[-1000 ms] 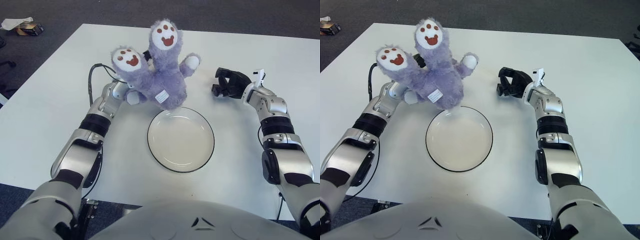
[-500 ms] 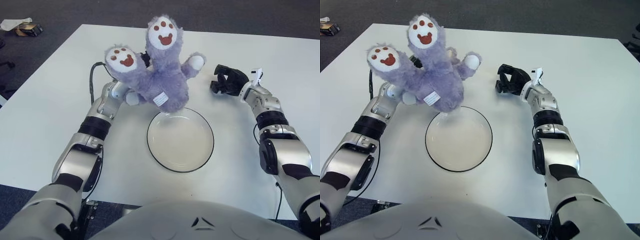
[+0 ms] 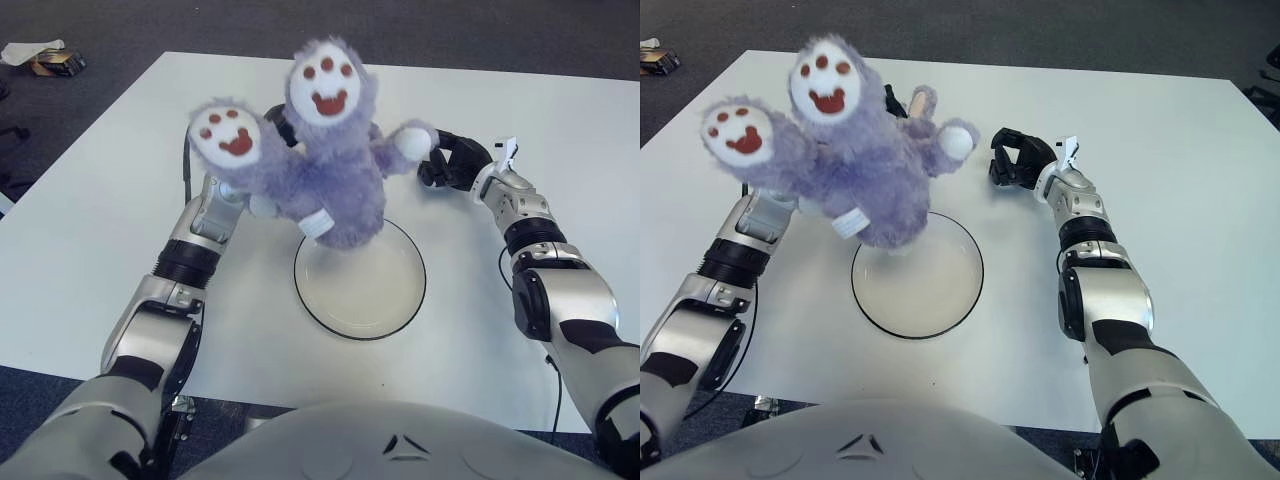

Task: Put the doll into the plate.

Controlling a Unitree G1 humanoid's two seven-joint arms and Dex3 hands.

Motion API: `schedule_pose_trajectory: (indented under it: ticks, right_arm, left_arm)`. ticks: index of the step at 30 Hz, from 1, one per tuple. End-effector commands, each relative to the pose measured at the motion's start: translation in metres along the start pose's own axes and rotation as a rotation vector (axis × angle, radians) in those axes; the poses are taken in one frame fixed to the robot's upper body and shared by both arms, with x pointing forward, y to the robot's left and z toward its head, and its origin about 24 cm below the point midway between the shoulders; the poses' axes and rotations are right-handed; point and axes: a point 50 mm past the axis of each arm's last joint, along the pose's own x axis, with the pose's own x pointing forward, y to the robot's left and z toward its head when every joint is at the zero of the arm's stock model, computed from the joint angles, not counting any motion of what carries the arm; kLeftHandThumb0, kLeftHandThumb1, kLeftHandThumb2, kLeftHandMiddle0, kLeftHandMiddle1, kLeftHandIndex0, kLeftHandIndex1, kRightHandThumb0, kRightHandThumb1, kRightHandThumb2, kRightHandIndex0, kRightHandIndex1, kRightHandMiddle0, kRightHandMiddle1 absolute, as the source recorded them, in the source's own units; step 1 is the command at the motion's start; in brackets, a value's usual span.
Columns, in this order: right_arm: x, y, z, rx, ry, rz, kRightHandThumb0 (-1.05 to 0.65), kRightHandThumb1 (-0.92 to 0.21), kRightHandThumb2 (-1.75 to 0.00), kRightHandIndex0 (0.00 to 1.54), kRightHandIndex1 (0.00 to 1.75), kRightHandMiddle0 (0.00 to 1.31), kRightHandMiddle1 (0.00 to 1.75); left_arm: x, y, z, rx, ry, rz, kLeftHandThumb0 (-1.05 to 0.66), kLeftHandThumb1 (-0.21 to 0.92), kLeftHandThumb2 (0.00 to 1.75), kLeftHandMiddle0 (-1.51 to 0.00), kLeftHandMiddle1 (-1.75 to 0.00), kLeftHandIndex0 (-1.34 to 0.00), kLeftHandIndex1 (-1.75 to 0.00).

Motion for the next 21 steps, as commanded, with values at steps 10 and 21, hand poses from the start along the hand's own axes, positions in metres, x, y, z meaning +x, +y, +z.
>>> schedule_pose_trajectory:
  ticks: [10, 21]
  right_arm:
    - [-0.013, -0.005, -0.072, 0.038, 0.283, -0.096, -0.01, -0.05, -1.59, 0.84, 1.75, 0.61, 1.64]
    - [-0.012, -0.004, -0.072, 0.036, 0.282, -0.095, -0.01, -0.06, -1.57, 0.83, 1.75, 0.64, 1.58]
  left_arm:
    - [-0.016, -0.007, 0.033, 0.102, -0.099, -0.114, -0.62, 0.01, 1.69, -1.34, -1.75, -0.87, -1.75]
    - [-0.02, -0.013, 0.05, 0.078, -0.115, -0.223, -0.62, 0.01, 1.69, -1.33, -1.75, -0.87, -1.75]
